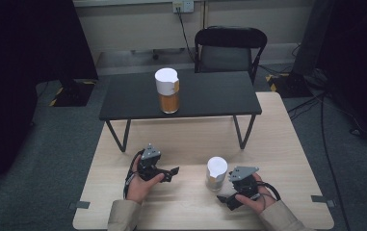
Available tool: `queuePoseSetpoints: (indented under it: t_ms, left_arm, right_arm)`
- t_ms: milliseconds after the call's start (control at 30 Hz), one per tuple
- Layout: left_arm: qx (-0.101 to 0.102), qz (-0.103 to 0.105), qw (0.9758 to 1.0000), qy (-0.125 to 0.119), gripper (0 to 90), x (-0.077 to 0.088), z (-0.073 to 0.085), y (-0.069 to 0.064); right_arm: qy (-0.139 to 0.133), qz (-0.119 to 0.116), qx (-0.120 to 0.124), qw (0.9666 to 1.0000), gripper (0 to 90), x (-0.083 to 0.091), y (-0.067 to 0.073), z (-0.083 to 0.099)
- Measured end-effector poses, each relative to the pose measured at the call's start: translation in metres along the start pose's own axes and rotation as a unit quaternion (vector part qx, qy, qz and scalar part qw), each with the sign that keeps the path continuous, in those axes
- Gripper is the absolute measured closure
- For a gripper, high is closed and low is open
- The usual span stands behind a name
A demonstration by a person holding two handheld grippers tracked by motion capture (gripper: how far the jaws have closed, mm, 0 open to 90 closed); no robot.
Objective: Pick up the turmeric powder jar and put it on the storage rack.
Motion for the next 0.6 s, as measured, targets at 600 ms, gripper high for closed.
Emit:
queuePoseSetpoints:
  t_ms: [600]
  left_arm:
    - [-0.038,-0.025,0.9978,0.048,1.3,0.0081,0.0067,-0.0076]
  right_arm:
    - [0.000,0.001,-0.001,1.0000,0.0,0.0001,0.0006,0.0002]
Point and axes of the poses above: each handheld gripper's, and its own axes: x roughly backward along the jaws, z roughly out of its underside, y roughly to its left, the point moved 1 cm from there along -x, roughly forward along the jaws, and after that the axes turned 3 degrees about -x, right-handed, at the moved point
